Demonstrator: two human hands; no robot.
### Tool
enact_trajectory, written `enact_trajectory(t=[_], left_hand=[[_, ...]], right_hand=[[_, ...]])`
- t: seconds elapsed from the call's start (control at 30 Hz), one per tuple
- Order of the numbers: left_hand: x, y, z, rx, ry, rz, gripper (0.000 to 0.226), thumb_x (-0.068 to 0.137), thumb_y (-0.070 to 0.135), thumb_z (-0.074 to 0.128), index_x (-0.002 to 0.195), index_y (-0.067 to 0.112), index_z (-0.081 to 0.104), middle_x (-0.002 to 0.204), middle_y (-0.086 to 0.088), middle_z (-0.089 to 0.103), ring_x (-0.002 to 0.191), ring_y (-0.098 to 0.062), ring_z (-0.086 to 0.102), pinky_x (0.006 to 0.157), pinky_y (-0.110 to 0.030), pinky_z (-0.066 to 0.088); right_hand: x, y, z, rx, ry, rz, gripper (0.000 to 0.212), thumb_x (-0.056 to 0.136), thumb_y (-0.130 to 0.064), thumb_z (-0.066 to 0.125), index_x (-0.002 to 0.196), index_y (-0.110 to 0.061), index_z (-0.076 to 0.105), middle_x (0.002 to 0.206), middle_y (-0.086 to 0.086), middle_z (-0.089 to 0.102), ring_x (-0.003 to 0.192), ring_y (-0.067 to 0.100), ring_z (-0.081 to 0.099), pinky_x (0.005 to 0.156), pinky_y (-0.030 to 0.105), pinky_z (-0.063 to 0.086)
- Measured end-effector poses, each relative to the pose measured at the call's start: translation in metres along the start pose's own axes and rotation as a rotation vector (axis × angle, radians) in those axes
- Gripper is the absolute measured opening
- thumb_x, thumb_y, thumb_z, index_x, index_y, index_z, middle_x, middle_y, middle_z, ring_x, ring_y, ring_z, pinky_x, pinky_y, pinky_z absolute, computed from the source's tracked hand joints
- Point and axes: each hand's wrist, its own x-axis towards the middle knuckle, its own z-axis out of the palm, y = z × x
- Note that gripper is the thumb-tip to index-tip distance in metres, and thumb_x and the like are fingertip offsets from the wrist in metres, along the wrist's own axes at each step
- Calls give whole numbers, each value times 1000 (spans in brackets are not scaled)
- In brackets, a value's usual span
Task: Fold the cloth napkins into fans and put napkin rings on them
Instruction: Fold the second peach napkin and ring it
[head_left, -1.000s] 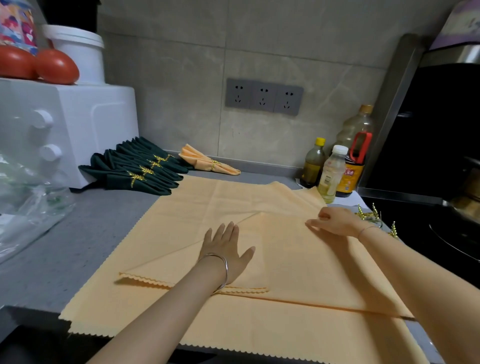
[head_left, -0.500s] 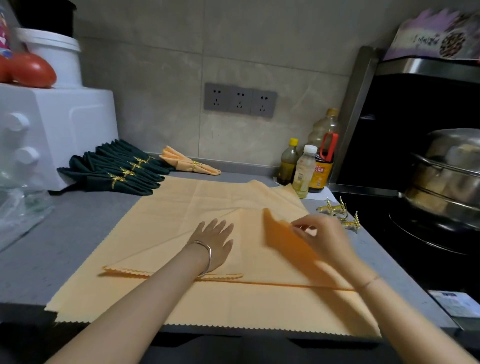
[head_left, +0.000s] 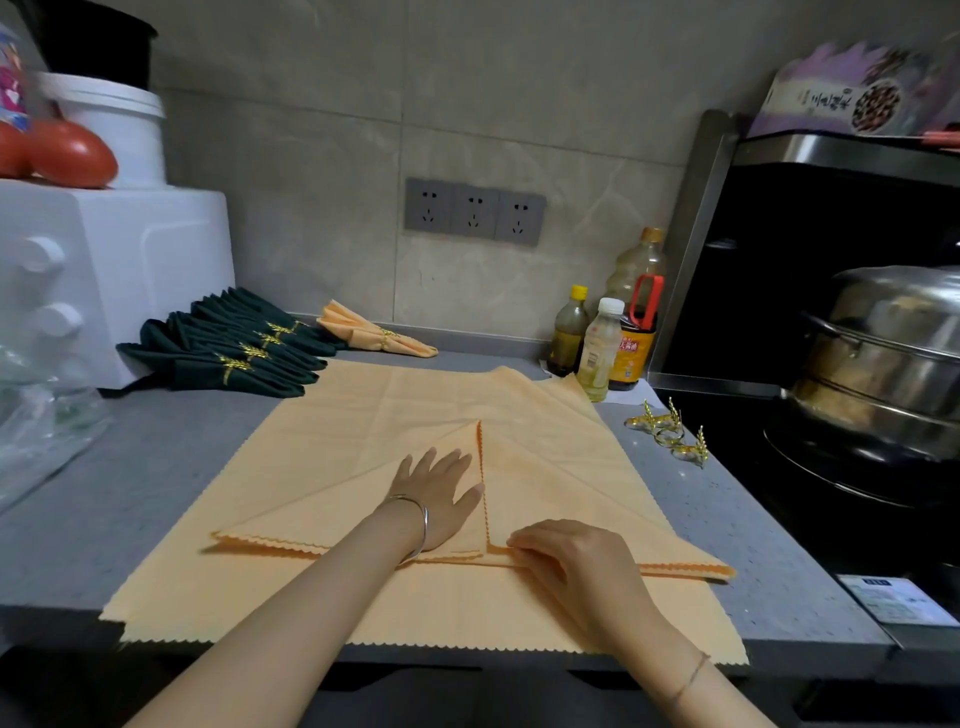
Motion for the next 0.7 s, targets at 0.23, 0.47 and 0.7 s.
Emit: enact_trajectory(t=[0.23, 0.47, 0.7], left_hand=[[-2, 3, -2, 26, -29, 43, 55, 97, 59, 13, 148, 47, -1, 160, 7, -5, 147, -18, -10, 118, -43, -7], [0, 1, 0, 42, -47, 40, 57, 96, 62, 15, 149, 46, 2, 160, 8, -7, 147, -17, -11, 118, -44, -8], [0, 2, -1, 54, -49, 36, 58, 95, 62, 15, 149, 45, 2, 160, 7, -7, 147, -18, -11, 118, -44, -8]], right_hand=[[-2, -2, -1, 21, -53, -2, 20, 86, -37, 56, 88, -32, 75, 90, -20, 71, 82, -1, 65, 64, 13, 52], [3, -8, -9, 34, -167, 115, 31, 93, -46, 45, 97, -33, 73, 100, -22, 70, 91, -2, 62, 74, 17, 50], [72, 14, 17, 137, -145, 359, 38, 100, -24, 39, 136, -21, 50, 143, -5, 48, 133, 11, 41, 106, 23, 31]])
